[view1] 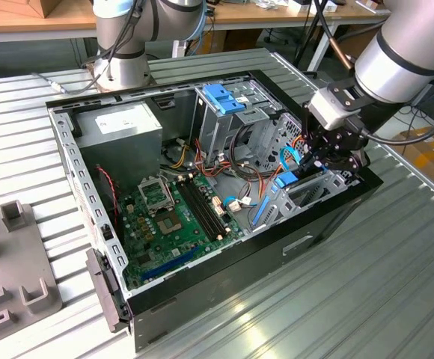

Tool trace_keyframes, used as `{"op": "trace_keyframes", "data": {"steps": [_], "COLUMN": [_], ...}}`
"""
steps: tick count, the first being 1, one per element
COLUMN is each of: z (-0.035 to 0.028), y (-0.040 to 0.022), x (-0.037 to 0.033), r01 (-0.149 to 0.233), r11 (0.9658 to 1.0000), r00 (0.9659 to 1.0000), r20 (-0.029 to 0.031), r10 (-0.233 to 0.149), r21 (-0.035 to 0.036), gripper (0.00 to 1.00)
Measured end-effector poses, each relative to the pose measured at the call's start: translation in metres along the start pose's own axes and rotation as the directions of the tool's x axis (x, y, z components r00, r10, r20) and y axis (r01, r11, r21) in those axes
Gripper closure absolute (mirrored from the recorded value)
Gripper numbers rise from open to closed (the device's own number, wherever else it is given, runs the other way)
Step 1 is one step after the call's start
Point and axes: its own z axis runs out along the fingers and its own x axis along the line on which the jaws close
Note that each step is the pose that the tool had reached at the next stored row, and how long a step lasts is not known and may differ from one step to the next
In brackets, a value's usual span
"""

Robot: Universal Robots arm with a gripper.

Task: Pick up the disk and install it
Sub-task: 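Insert the first disk wire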

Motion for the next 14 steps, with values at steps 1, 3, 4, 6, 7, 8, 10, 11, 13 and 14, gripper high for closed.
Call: {"op": "trace_keyframes", "data": {"steps": [1,3,4,6,7,8,10,11,13,14], "z": [0.0,0.0001,0.0001,0.0002,0.0003,0.0002,0.0001,0.0001,0.0001,0.0001], "y": [0.0,0.0,0.0,0.0,0.0,0.0,0.0,0.0,0.0,0.0], "x": [0.0,0.0,0.0,0.0,0.0001,0.0001,0.0,0.0,0.0001,0.0], "r01": [0.0,0.0,0.0,0.0,0.0,0.0,0.0,0.0,0.0,0.0], "r11": [1.0,1.0,1.0,1.0,1.0,1.0,1.0,1.0,1.0,1.0], "r00": [1.0,1.0,1.0,1.0,1.0,1.0,1.0,1.0,1.0,1.0], "r20": [-0.0001,-0.0001,-0.0001,0.0,0.0001,-0.0001,-0.0004,-0.0005,-0.0005,-0.0005], "r10": [0.0,0.0,0.0,0.0,0.0,0.0,0.0,0.0,0.0,0.0], "r21": [0.0,0.0,0.0,0.0,0.0,0.0001,0.0001,0.0001,0.0001,0.0001], "gripper": [0.84,0.84,0.84,0.84,0.83,0.77,0.65,0.65,0.65,0.65]}}
